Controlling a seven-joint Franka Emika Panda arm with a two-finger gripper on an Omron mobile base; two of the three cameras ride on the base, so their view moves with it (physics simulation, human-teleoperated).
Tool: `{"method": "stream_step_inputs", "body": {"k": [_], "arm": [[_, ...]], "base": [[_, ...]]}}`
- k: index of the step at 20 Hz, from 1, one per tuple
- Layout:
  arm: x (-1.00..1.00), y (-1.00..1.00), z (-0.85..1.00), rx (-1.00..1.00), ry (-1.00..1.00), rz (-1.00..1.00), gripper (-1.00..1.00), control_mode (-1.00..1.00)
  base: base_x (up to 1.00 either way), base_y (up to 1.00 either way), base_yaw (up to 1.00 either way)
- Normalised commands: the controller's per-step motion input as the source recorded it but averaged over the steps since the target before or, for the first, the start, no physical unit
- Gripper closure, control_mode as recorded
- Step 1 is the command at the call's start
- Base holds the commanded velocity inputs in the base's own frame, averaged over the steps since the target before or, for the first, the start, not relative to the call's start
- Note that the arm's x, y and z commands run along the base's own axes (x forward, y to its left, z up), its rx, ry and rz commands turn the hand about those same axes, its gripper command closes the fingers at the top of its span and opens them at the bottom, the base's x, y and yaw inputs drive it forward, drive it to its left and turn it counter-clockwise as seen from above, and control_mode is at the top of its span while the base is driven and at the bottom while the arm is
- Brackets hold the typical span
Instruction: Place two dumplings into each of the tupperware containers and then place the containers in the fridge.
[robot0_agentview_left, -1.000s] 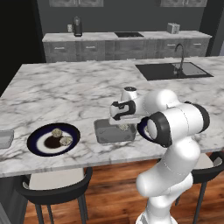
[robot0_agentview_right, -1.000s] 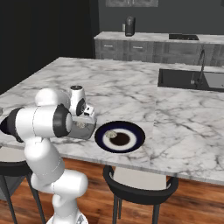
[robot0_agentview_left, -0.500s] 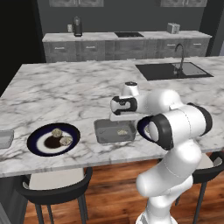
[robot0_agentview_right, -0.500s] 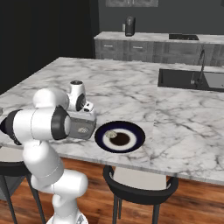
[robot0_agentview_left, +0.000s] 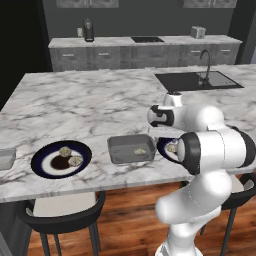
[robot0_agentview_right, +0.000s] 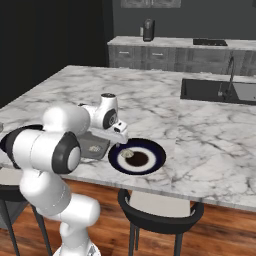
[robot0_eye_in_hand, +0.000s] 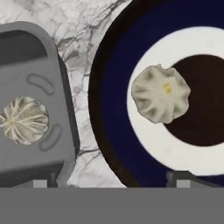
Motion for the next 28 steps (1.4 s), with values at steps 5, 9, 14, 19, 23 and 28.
{"method": "stream_step_inputs", "body": {"k": [5, 9, 14, 19, 23, 28], "arm": [[0.15, -0.60, 0.00, 0.00, 0.00, -0.11, -1.00, -1.00], [0.42, -0.32, -0.12, 0.01, 0.00, 0.00, -1.00, -1.00], [0.27, -0.30, -0.42, 0.00, 0.00, 0.00, -1.00, -1.00], [0.10, -0.06, -0.43, 0.00, 0.00, 0.00, -1.00, -1.00], [0.00, 0.08, -0.23, 0.00, 0.00, 0.00, -1.00, -1.00], [0.00, 0.03, -0.24, 0.00, 0.00, 0.00, -1.00, -1.00]], "base": [[0.00, 0.00, 0.00], [0.00, 0.00, 0.00], [0.00, 0.00, 0.00], [0.00, 0.00, 0.00], [0.00, 0.00, 0.00], [0.00, 0.00, 0.00]]}}
